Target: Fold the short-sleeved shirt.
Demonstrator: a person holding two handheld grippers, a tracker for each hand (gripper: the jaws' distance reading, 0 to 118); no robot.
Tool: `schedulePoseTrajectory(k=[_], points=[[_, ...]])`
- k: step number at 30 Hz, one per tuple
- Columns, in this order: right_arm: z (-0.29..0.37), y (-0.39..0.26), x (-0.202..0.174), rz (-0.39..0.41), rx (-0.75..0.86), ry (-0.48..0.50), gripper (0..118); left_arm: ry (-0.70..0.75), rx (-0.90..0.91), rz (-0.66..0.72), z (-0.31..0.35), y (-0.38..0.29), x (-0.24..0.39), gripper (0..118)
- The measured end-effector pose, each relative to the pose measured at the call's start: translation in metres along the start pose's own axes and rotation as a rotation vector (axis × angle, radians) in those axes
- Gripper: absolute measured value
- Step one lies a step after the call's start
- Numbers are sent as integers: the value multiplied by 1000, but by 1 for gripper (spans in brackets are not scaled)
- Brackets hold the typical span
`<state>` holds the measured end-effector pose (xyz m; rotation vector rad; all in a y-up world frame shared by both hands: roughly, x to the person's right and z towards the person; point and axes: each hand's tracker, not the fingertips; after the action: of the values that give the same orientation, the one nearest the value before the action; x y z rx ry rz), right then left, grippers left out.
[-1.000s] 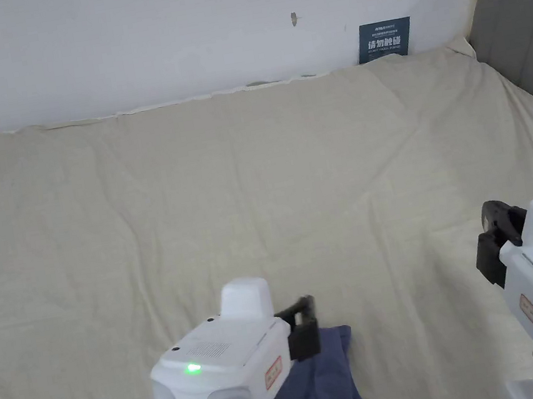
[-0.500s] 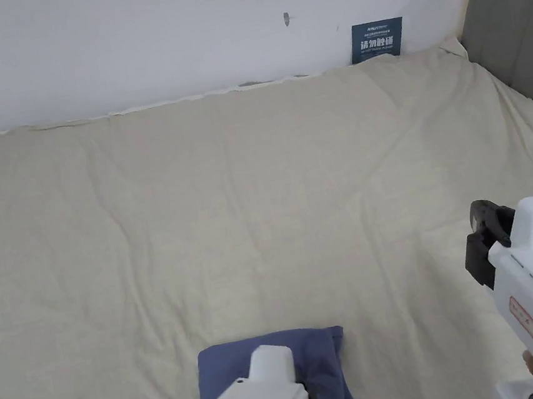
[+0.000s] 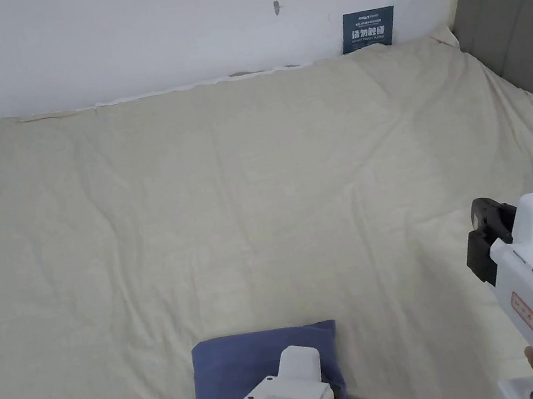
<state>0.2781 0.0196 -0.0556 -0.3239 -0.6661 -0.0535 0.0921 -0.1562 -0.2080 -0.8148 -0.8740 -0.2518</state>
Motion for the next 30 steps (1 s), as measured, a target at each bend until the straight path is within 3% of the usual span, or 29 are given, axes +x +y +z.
schedulePoseTrajectory(k=[4,10,18,21,30], points=[[6,10,-8,9,29,14,2,-37,217,76,58,34,-17,0],[19,28,-25,18,95,33,2,73,492,-36,147,88,-53,0],[34,44,-46,33,182,52,2,374,641,-117,209,112,-111,0],[37,47,-53,44,201,57,2,404,689,-38,221,105,-134,0],[36,46,-66,63,222,73,2,504,727,-14,236,81,-168,0]])
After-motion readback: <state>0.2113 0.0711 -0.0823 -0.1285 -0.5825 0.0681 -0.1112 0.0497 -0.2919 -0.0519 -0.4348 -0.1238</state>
